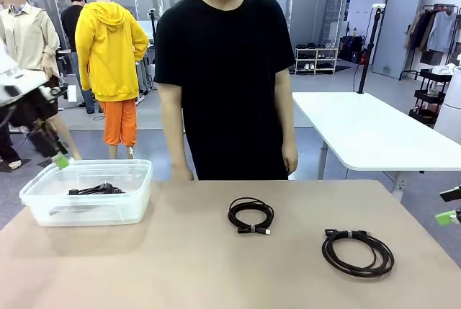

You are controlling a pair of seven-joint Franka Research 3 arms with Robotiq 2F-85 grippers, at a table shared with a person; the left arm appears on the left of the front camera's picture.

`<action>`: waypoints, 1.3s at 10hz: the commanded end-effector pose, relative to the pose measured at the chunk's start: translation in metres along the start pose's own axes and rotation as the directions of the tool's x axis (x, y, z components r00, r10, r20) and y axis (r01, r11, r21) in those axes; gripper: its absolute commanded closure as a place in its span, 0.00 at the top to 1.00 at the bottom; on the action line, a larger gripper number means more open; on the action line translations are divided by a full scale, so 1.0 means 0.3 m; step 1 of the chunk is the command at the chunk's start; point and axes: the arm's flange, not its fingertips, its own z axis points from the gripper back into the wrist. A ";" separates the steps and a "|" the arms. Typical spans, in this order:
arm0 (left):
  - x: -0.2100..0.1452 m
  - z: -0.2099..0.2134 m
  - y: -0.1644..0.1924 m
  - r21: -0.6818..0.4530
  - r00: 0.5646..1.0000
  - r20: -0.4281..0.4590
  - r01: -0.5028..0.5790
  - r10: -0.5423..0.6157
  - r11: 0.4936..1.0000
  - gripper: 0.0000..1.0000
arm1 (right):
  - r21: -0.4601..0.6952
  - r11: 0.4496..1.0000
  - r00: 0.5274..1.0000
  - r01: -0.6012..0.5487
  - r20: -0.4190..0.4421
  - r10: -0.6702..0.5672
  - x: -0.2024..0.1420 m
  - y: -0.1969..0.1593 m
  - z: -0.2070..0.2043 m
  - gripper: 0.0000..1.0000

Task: Organize and store the cables.
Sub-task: Place the USB Extension Cable into the Organizing box.

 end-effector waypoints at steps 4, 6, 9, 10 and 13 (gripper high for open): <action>-0.299 0.050 -0.159 -0.107 0.929 0.364 0.112 -0.066 0.988 0.91 | -0.001 1.000 1.000 0.008 0.010 -0.008 -0.001 -0.002 -0.002 1.00; -0.392 0.071 -0.202 -0.035 0.903 0.418 0.120 -0.095 0.992 0.91 | -0.001 1.000 1.000 0.008 0.010 -0.008 -0.001 -0.002 -0.002 1.00; -0.403 0.089 -0.189 -0.047 0.903 0.421 0.111 -0.081 0.993 0.91 | -0.001 1.000 1.000 0.008 0.010 -0.008 -0.001 -0.002 -0.002 1.00; -0.403 0.089 -0.189 -0.047 0.903 0.421 0.111 -0.081 0.993 0.91 | -0.001 1.000 1.000 0.008 0.010 -0.008 -0.001 -0.002 -0.002 1.00; -0.403 0.089 -0.189 -0.047 0.903 0.421 0.111 -0.081 0.993 0.91 | -0.001 1.000 1.000 0.008 0.010 -0.008 -0.001 -0.002 -0.002 1.00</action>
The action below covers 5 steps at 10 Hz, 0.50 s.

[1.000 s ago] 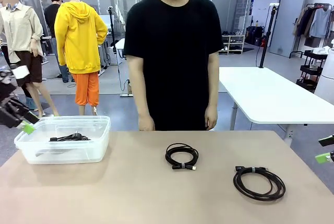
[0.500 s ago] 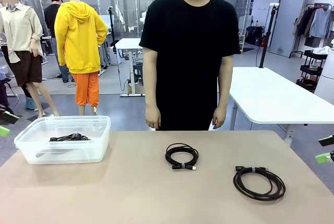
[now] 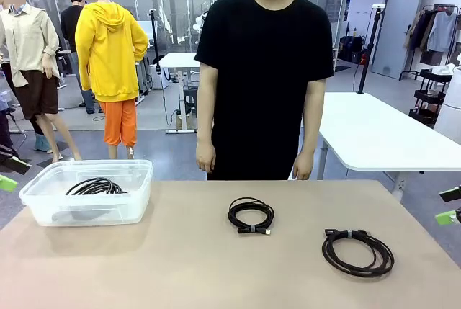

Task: Organize and store the cables.
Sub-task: Place the USB Extension Cable into the Organizing box.

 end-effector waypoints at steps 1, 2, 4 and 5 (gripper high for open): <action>0.014 0.014 0.012 0.015 1.000 -0.007 -0.012 0.012 1.000 0.91 | 0.000 1.000 1.000 0.000 0.000 0.000 0.000 0.000 0.000 1.00; 0.014 0.014 0.012 0.015 1.000 -0.007 -0.012 0.012 1.000 0.91 | 0.006 0.998 0.998 -0.066 -0.015 0.066 0.088 0.037 -0.024 1.00; 0.014 0.014 0.012 0.015 1.000 -0.007 -0.012 0.012 1.000 0.91 | 0.003 0.984 0.981 -0.180 -0.077 0.179 0.268 0.109 -0.100 1.00; 0.014 0.014 0.012 0.015 1.000 -0.007 -0.012 0.012 1.000 0.91 | -0.023 0.974 0.965 -0.226 -0.145 0.220 0.316 0.127 -0.138 1.00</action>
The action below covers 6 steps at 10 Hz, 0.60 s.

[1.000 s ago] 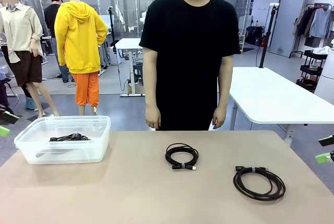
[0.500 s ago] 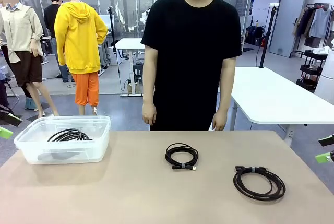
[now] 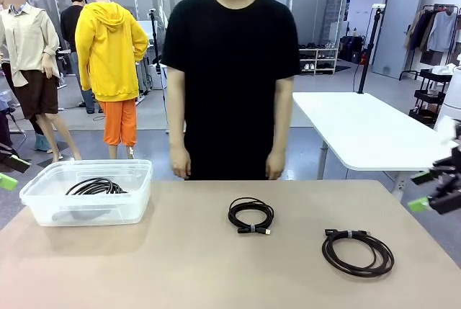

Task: Organize and store the cables.
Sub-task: Place the USB Extension Cable into the Organizing box.

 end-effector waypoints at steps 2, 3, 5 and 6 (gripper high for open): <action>0.010 0.005 0.006 0.009 1.000 -0.005 -0.013 0.013 1.000 0.91 | -0.023 1.000 1.000 0.008 -0.024 -0.008 0.041 0.014 -0.033 1.00; 0.000 0.000 0.000 0.000 1.000 0.000 0.000 0.000 1.000 0.91 | -0.010 1.000 1.000 0.012 -0.023 -0.013 0.015 0.027 -0.037 1.00; 0.103 -0.055 -0.028 -0.055 0.993 -0.043 0.107 -0.109 0.993 0.91 | -0.020 1.000 1.000 0.020 0.014 -0.020 -0.045 0.049 0.000 1.00; 0.155 -0.100 -0.026 -0.062 0.990 -0.059 0.124 -0.128 0.990 0.91 | -0.034 0.999 0.999 0.027 0.039 -0.025 -0.090 0.059 0.039 1.00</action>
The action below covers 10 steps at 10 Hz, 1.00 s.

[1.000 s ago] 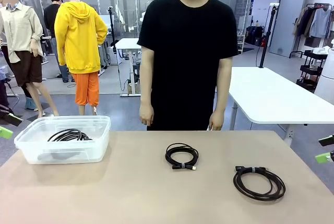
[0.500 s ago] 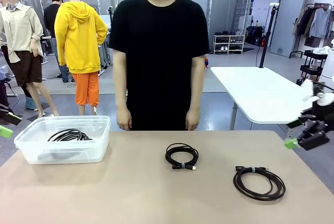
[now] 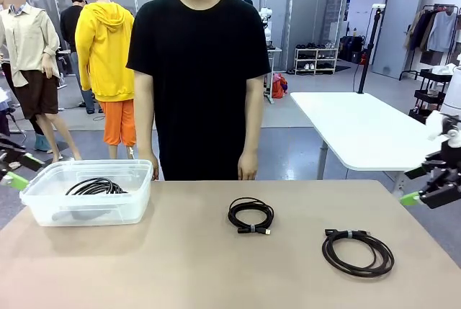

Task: Organize and store the cables.
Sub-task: Place the USB Extension Cable into the Organizing box.

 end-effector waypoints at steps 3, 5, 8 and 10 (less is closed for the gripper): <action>0.223 -0.181 -0.007 -0.043 0.990 -0.118 0.070 -0.075 0.997 0.91 | -0.033 0.999 0.992 0.023 0.124 -0.019 -0.213 0.116 0.142 1.00; 0.284 -0.241 -0.017 -0.061 0.987 -0.133 0.085 -0.092 0.995 0.91 | -0.059 0.998 0.995 -0.006 0.097 0.011 -0.251 0.133 0.163 1.00; 0.507 -0.488 -0.119 -0.064 0.927 -0.313 0.194 -0.205 0.979 0.91 | -0.068 0.998 0.978 0.004 0.209 0.010 -0.374 0.142 0.221 1.00; 0.664 -0.668 -0.137 -0.090 0.886 -0.404 0.210 -0.228 0.974 0.91 | -0.074 0.996 0.992 0.042 0.125 -0.032 -0.270 -0.023 0.246 1.00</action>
